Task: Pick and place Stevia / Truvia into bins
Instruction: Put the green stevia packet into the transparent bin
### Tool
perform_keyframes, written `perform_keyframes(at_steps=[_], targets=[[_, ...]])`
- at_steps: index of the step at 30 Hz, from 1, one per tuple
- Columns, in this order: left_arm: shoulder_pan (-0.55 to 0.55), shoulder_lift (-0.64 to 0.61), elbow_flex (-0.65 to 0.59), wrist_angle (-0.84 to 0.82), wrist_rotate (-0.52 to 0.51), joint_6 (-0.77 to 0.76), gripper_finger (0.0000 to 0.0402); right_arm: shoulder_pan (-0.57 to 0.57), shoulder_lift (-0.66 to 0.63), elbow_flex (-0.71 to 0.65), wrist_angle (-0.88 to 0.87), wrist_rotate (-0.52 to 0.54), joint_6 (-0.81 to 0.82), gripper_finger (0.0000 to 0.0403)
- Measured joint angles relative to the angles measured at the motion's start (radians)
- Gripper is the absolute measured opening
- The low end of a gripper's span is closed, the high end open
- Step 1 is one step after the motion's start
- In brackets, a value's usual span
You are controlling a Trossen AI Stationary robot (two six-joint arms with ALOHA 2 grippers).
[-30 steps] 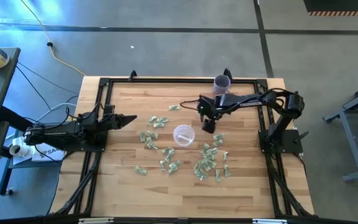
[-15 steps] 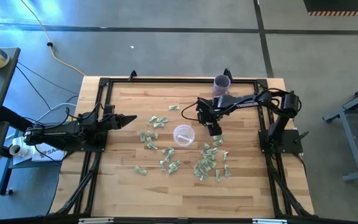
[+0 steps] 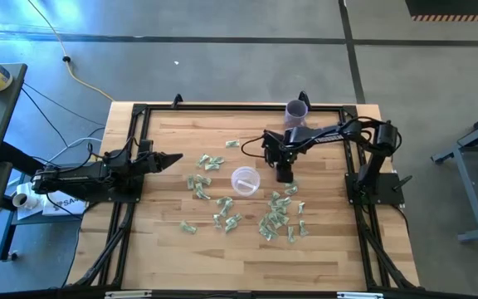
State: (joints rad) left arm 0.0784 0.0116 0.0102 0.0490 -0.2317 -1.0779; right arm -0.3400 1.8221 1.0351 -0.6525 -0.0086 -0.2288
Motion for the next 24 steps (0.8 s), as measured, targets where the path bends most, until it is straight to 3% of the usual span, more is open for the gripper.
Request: perform_keyframes(at_steps=[6,13,18,24], targets=[[0.000,0.000,0.000,0.000,0.000,0.000,0.0124,0.005,-0.018,0.008,-0.012,0.005,0.168,0.0008],[0.000,0.000,0.000,0.000,0.000,0.000,0.0124,0.074,-0.117,0.168,-0.058,-0.001,0.273,0.0004],[0.000,0.000,0.000,0.000,0.000,0.000,0.0124,0.123,-0.105,0.303,-0.058,-0.070,0.277,0.0010],[0.000,0.000,0.000,0.000,0.001,0.000,0.0124,0.172,-0.057,0.366,-0.055,-0.082,0.285,0.0005]])
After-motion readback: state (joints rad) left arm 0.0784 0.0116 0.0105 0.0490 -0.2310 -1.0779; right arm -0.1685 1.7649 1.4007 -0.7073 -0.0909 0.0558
